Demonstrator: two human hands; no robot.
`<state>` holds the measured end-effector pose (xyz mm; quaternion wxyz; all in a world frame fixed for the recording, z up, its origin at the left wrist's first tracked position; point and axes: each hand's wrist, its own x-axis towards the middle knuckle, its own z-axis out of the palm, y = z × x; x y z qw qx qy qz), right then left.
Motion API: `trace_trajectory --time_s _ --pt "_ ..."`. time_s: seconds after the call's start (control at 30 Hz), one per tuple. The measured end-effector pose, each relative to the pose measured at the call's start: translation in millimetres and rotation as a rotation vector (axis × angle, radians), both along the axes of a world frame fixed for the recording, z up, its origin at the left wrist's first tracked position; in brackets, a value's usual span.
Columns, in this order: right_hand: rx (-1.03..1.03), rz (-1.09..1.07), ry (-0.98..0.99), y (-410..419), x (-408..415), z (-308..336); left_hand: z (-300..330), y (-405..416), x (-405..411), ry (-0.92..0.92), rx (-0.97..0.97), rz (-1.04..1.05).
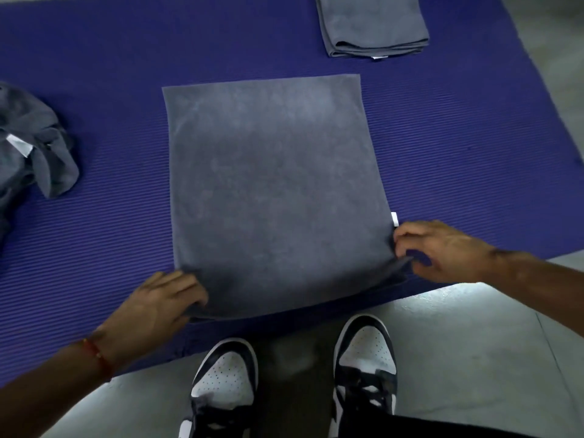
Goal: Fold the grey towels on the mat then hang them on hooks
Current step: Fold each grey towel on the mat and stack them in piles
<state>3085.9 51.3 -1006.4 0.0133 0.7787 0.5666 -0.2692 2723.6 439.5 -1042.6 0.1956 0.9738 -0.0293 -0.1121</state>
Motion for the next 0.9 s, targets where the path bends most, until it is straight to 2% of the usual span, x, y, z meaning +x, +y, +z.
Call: trace_trajectory --time_s 0.17,0.3,0.4,0.47,0.5,0.6,0.67,0.8,0.9 --pt "0.003 0.253 -0.237 -1.5 -10.2 -7.8 -2.5 2.4 -7.9 -0.017 0.085 -0.14" --pt "-0.001 0.305 -0.247 -2.1 -12.7 -16.9 -4.1 1.2 -10.1 0.002 0.203 -0.237" --pt "0.081 0.284 -0.264 2.2 -15.1 -18.4 -5.7 -1.1 -16.0 -0.06 0.202 -0.163" --pt "0.163 0.144 -0.187 3.7 -17.1 -21.1 -6.0 0.0 -17.7 -0.136 0.096 -0.023" --pt "0.206 -0.01 -0.092 4.2 -16.0 -23.4 -1.3 0.3 -14.5 -0.143 -0.012 0.105" --pt "0.354 -0.705 0.308 23.0 -3.1 -21.4 19.5 5.7 9.2 -0.11 -0.35 0.601" --pt "0.43 -0.995 0.516 44.7 14.6 -15.8 31.7 16.0 38.2 -0.103 -0.475 0.807" --pt "0.567 -1.163 0.763 86.6 39.3 7.6 36.3 49.8 94.3 -0.174 -0.829 0.992" --pt "0.466 -1.175 0.893 91.8 43.2 14.5 35.0 55.6 109.0 -0.151 -0.988 0.97"
